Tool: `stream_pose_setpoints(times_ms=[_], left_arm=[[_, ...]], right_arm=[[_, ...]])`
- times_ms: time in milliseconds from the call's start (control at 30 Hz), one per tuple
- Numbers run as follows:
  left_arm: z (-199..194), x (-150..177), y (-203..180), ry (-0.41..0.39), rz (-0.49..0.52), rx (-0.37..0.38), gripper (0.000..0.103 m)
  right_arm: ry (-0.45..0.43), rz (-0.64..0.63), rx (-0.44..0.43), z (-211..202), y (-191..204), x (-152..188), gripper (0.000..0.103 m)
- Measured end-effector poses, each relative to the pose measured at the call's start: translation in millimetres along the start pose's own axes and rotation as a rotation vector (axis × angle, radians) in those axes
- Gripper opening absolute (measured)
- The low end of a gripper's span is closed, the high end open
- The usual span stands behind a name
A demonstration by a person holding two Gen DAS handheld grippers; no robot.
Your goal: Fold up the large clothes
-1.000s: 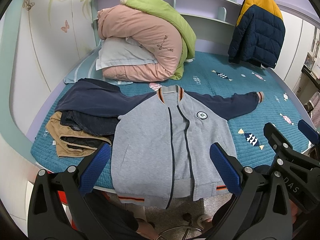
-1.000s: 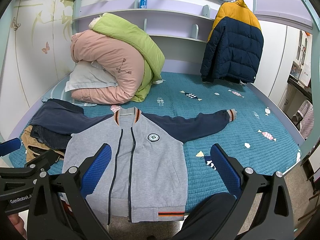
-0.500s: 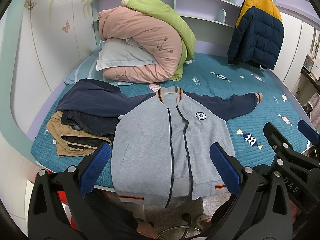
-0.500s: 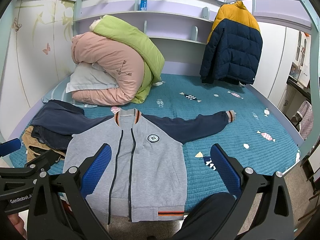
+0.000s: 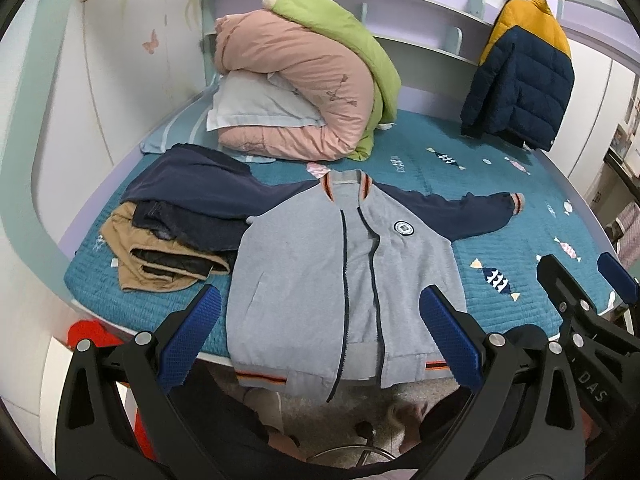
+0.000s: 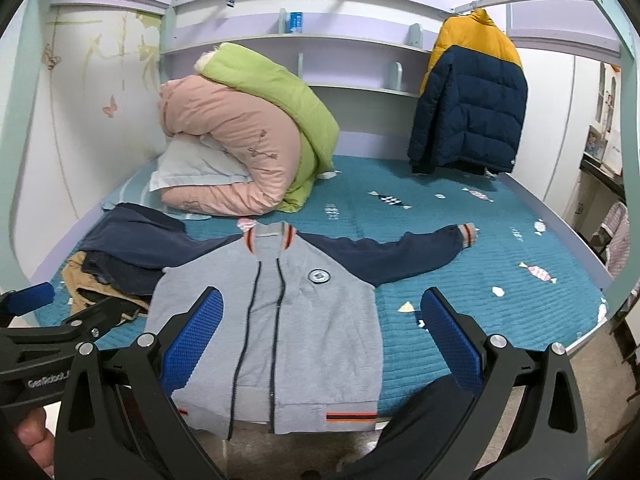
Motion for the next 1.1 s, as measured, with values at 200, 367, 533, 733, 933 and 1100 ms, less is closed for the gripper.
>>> stream_pose_setpoints(times_ms=[200, 367, 533, 733, 933, 1100], left_arm=[[-5.8, 18.7, 12.3, 0.017, -0.039, -0.022, 0.099], [-8.1, 34.4, 23.9, 0.047, -0.073, -0.041, 0.099], [-13.1, 39.6, 40.2, 0.043, -0.125, -0.052, 0.099], [-5.3, 34.2, 62.8, 0.055, -0.154, -0.073, 0.099], [14.2, 18.8, 111.8, 0.065, -0.271, -0.012, 0.099], [30.4, 4.8, 169.2, 0.059, -0.369, -0.056, 0.099]], right_arm=[[0.013, -0.016, -0.050, -3.5, 8.6, 12.3, 0.096], [0.026, 0.014, -0.255, -6.2, 21.1, 23.9, 0.096], [0.099, 0.016, -0.339, -0.1, 42.2, 26.4, 0.096], [0.092, -0.007, -0.252, 16.0, 59.6, 16.8, 0.096], [0.168, -0.002, -0.226, 59.3, 88.0, 6.0, 0.096], [0.242, 0.004, -0.248, 109.6, 119.9, -6.1, 0.096]])
Point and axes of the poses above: each gripper's, at about its wrist camera, not at the fingertips, and z roughly the way its jaws point, y to its left, x to its underside, the point moved 5 cm from there along z, roughly the way its jaws point, and after that the axes turned 13 degrees about x, right-handed, at the moved point
